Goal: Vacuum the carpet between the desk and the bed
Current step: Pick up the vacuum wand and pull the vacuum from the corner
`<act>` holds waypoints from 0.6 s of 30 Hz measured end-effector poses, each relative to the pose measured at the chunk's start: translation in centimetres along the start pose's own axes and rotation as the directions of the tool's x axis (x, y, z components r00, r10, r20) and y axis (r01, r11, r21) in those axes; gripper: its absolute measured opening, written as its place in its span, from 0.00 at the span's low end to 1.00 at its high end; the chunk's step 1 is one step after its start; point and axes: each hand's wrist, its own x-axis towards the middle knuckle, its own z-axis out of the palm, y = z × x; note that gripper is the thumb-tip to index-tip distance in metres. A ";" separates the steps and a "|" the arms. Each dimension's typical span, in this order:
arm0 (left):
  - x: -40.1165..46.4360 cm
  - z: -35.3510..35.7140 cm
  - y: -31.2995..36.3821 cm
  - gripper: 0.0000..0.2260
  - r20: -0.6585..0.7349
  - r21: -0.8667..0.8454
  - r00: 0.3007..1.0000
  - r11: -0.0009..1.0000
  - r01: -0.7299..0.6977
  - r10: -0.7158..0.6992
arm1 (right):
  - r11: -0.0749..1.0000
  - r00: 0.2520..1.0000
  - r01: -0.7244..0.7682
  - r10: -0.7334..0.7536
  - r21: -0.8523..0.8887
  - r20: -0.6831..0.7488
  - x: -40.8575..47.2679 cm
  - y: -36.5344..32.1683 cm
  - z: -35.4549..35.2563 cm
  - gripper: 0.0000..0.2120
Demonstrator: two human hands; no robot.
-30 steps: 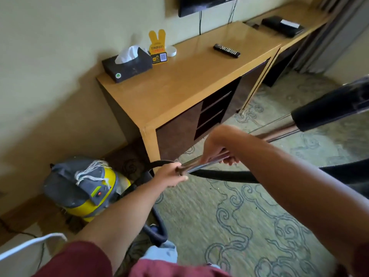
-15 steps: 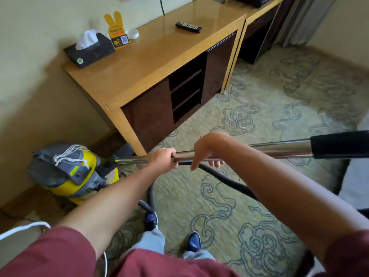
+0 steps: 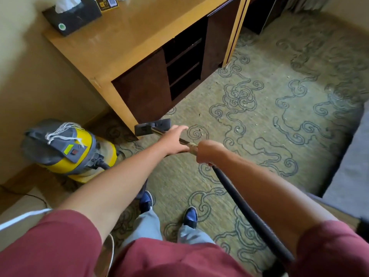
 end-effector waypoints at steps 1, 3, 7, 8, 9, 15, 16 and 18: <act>0.1 -0.7 -1.3 0.37 -0.059 -0.019 0.998 0.999 0.034 -0.035 | 0.999 1.000 -0.027 0.027 0.045 -0.008 0.5 0.4 0.3 0.03; 0.1 -1.8 -4.3 0.38 -0.084 -0.027 0.991 0.994 0.102 -0.103 | 0.993 0.998 -0.058 0.059 0.099 -0.007 1.2 0.8 1.2 0.04; -0.9 -4.3 -10.7 0.36 -0.098 -0.115 0.946 0.948 0.297 -0.308 | 0.985 0.992 -0.105 0.113 0.137 -0.049 3.4 -0.2 3.3 0.08; -1.1 -4.6 -12.0 0.36 -0.127 -0.160 0.926 0.928 0.336 -0.357 | 0.982 0.989 -0.129 0.138 0.135 -0.059 3.7 -0.3 3.6 0.10; -1.4 -5.1 -13.6 0.35 -0.166 -0.210 0.895 0.902 0.378 -0.414 | 0.981 0.986 -0.141 0.151 0.135 -0.065 4.2 -0.7 4.0 0.12; -1.2 -8.6 -21.8 0.33 -0.268 -0.349 0.811 0.837 0.421 -0.519 | 0.963 0.976 -0.210 0.217 0.171 -0.021 7.7 -4.0 5.3 0.11; -1.0 -9.3 -23.2 0.33 -0.276 -0.354 0.799 0.830 0.432 -0.534 | 0.961 0.974 -0.219 0.225 0.171 -0.013 8.3 -4.8 5.2 0.11; -0.8 -10.3 -26.1 0.33 -0.283 -0.352 0.776 0.814 0.463 -0.564 | 0.954 0.973 -0.229 0.233 0.191 0.003 9.6 -6.6 5.2 0.11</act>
